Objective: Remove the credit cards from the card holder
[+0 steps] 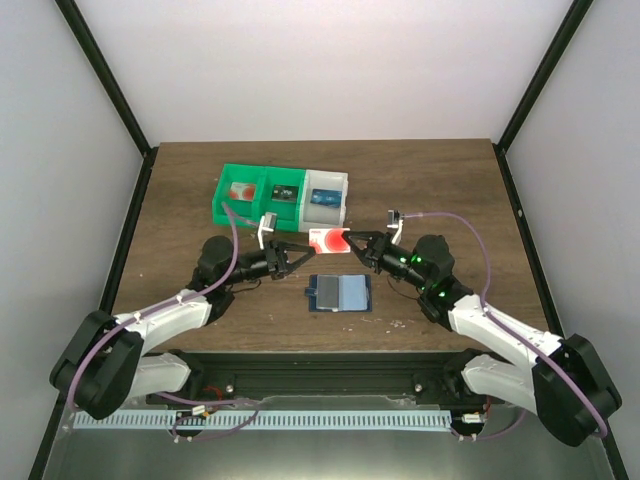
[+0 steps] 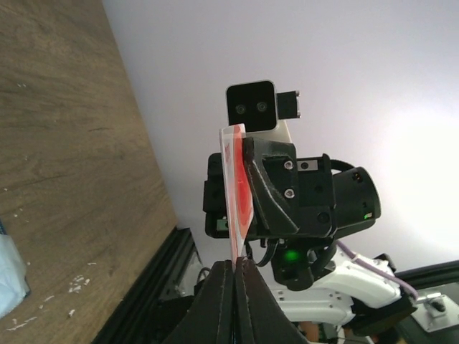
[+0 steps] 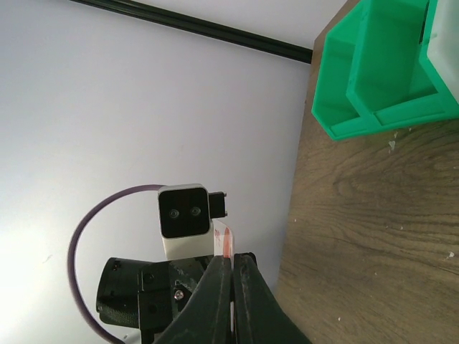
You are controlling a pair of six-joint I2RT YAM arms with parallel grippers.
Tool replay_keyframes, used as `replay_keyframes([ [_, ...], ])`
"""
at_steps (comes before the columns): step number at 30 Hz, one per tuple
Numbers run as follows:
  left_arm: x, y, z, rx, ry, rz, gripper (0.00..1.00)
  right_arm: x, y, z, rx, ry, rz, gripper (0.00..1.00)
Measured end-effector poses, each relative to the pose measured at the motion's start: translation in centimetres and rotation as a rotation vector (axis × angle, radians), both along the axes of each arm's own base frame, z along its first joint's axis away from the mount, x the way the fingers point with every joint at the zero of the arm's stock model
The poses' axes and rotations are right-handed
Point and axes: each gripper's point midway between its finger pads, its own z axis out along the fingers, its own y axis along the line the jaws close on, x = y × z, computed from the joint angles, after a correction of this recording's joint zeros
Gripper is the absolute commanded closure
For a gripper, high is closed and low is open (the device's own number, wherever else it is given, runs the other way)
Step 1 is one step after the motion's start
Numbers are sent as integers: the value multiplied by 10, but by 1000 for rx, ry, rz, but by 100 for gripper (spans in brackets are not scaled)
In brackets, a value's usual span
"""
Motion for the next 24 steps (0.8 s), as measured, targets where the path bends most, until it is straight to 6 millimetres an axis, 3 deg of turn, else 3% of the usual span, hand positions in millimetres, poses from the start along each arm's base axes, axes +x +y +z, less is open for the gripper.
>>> replay_keyframes([
  [7,0,0,1,1,-15,-5,100,-1,0,-3,-2,3,1,70],
  [13,5,6,2,15,-37,-1,100,-3,0,-7,-39,-13,9,39],
  [15,8,9,0,29,-41,3,100,-5,0,-11,-59,-18,12,26],
  [17,12,13,0,46,-47,7,100,-9,-2,-16,-84,-27,17,3],
  [24,21,25,-12,125,-58,21,100,-23,-9,-30,-210,-101,43,0],
])
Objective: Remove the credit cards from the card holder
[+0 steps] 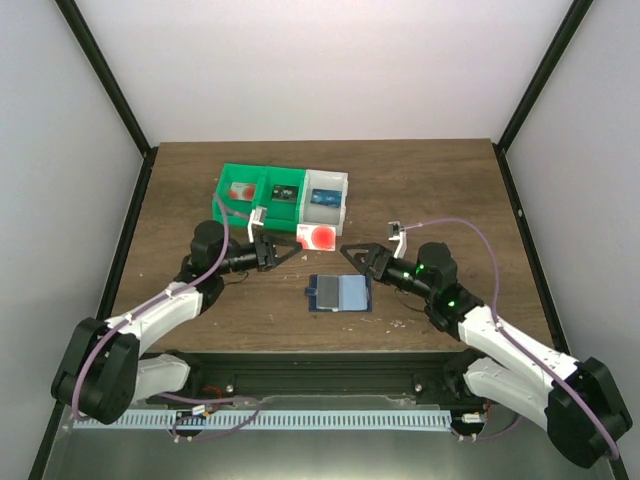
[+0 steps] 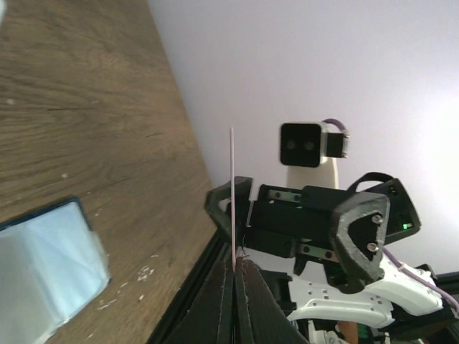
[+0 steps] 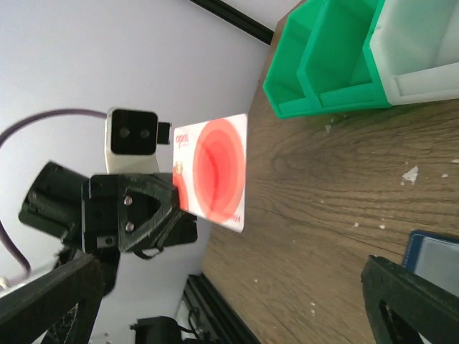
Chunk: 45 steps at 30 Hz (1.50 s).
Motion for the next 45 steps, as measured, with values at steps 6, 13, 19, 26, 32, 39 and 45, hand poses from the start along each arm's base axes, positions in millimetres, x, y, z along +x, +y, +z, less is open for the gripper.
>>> replay_keyframes([
  [6,21,24,-19,70,45,30,100,-8,-5,-10,-104,-64,22,0],
  [13,64,70,-11,157,20,117,100,-13,-8,-26,-169,-69,44,0],
  [19,109,118,-27,237,67,213,100,-20,-8,-33,-191,-72,74,0],
  [26,166,169,-45,343,143,340,100,-24,-12,-26,-201,-117,68,0],
  [32,218,190,-19,439,81,399,100,-26,-14,-29,-226,-121,72,0],
  [39,252,209,-24,529,91,419,100,-29,-22,-14,-210,-166,37,0],
  [45,252,213,-57,577,173,403,100,-28,-25,-13,-215,-167,18,0],
])
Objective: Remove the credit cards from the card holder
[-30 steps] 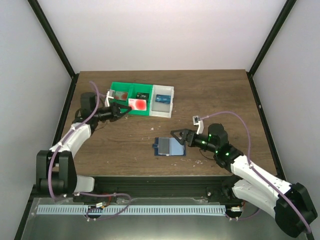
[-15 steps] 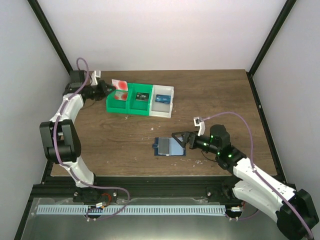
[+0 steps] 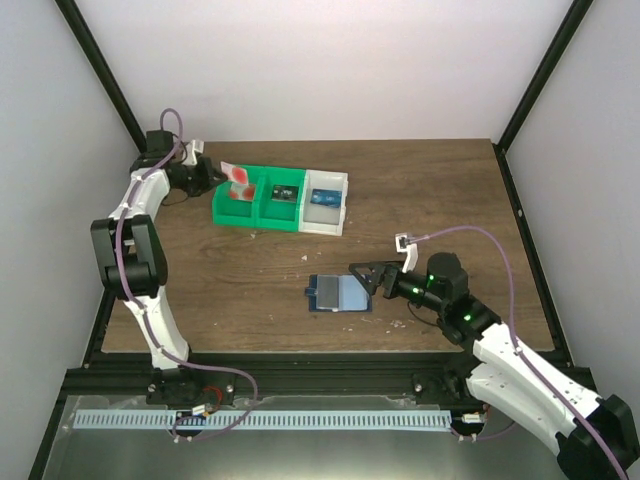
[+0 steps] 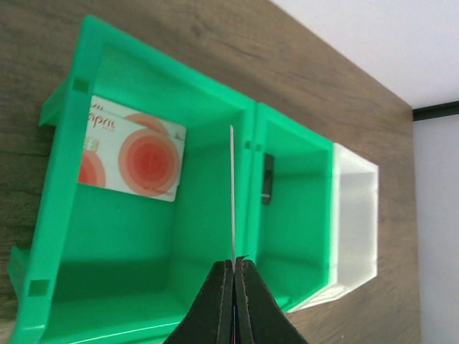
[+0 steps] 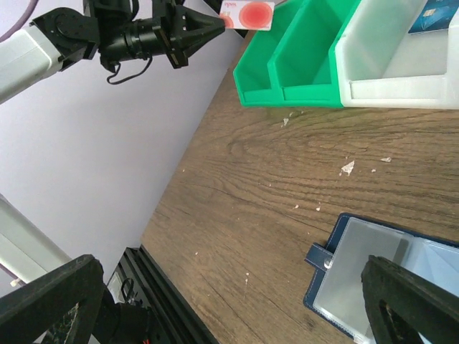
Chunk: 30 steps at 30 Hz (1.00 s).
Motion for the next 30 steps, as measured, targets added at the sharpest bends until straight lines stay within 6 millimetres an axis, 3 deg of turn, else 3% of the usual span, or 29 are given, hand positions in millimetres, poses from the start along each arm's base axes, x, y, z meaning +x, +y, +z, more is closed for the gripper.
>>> replay_keyframes([
  [8,2,5,-44,22,92,10,100,0,0,-6,-10,28,-4,0],
  [22,19,7,-81,26,146,11,99,3,-7,0,38,33,-60,0],
  [26,31,6,-83,38,141,6,97,6,-8,-4,27,43,-74,0],
  [30,44,4,-68,60,109,-7,93,9,-8,-11,15,66,-85,0],
])
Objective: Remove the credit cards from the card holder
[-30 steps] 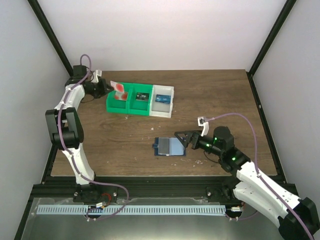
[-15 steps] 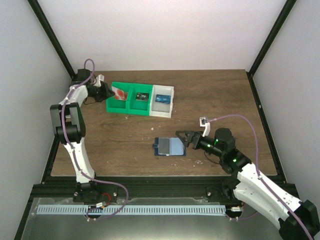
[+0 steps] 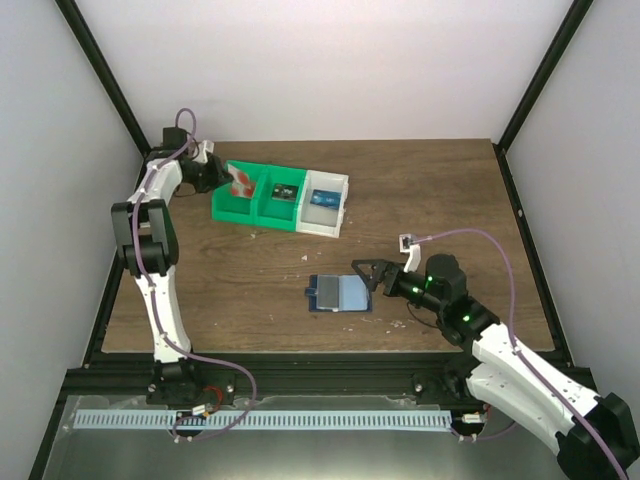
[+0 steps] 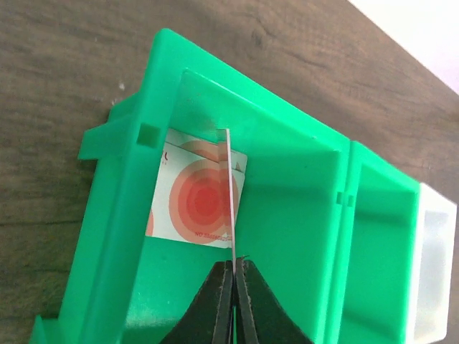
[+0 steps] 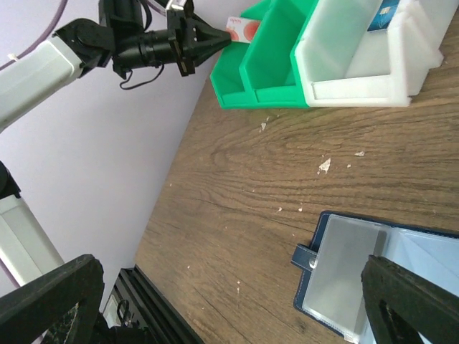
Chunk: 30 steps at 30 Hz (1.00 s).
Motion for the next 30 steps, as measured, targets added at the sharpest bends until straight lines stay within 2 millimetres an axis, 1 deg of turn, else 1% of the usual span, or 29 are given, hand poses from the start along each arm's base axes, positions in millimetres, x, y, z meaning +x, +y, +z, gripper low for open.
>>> replay_keyframes([
  [2,5,0,5,16,-19,-1,92,1,0,-2,-3,7,-1,0],
  [4,7,1,5,22,-21,-1,91,1,0,-4,-8,12,-2,0],
  [7,7,2,-2,33,-7,4,90,3,-1,-5,-13,15,-12,0],
  [11,6,6,-17,53,30,17,91,4,-3,-4,-17,7,-30,0],
  [13,5,6,-17,55,33,18,91,5,-4,-4,-18,4,-35,0],
  [14,6,6,-18,60,33,20,89,5,-4,-4,-19,5,-36,0],
  [16,6,6,-18,68,31,22,81,5,-4,-6,-21,9,-36,0],
  [19,7,4,-15,72,23,26,74,5,-4,-9,-29,19,-36,0],
  [21,5,1,-11,77,13,28,66,5,-4,-11,-35,28,-36,0],
  [23,-1,-1,-3,87,2,37,59,5,-5,-14,-44,35,-38,0],
  [25,-12,-7,10,96,-15,41,56,5,-6,-19,-59,53,-42,0],
  [27,-28,-18,29,99,-46,36,53,6,-6,-25,-82,82,-48,0],
  [30,-49,-37,62,92,-119,21,52,8,-7,-35,-118,127,-57,0],
])
